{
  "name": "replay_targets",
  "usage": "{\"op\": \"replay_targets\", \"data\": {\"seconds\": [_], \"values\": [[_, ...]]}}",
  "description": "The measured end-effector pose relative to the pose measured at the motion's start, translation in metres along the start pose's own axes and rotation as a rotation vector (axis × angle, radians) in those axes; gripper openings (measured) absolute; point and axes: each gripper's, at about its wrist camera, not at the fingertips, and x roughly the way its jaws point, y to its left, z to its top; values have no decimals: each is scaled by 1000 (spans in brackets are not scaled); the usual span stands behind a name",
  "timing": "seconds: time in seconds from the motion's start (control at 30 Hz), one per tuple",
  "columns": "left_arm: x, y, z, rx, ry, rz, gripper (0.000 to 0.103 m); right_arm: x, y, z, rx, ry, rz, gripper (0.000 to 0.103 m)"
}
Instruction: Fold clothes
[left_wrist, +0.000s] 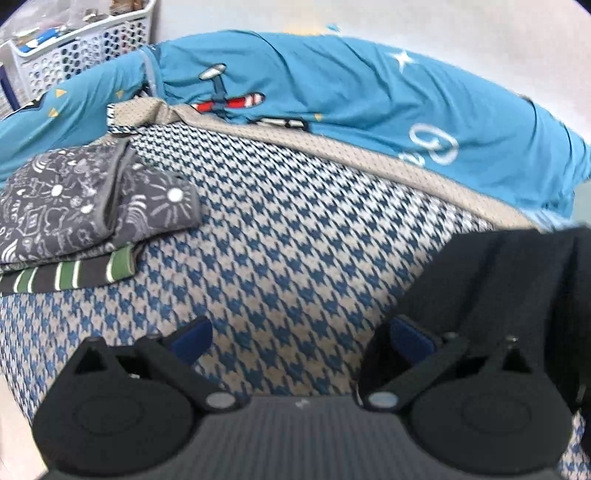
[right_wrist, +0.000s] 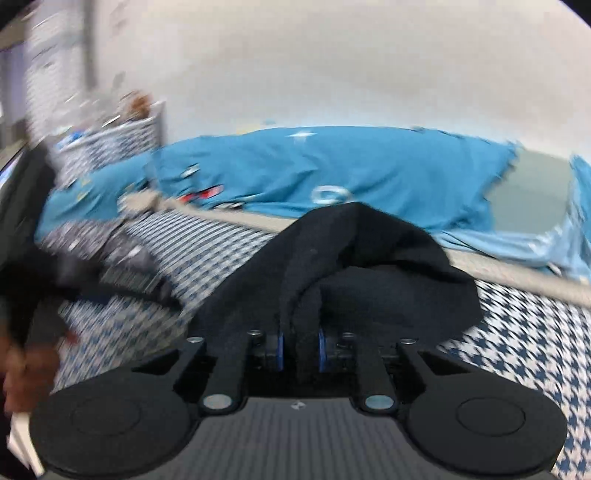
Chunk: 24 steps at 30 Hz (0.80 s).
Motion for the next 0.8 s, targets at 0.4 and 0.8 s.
{"op": "replay_targets", "data": {"seconds": [0.4,0.8], "values": [[-25,-8,-8,2,-71,-168,103,-11,59,-37,-242,109,87,17],[-14,-51,-39,192,-68,-184,103,-24,60,-52,-227,193,151,26]]}}
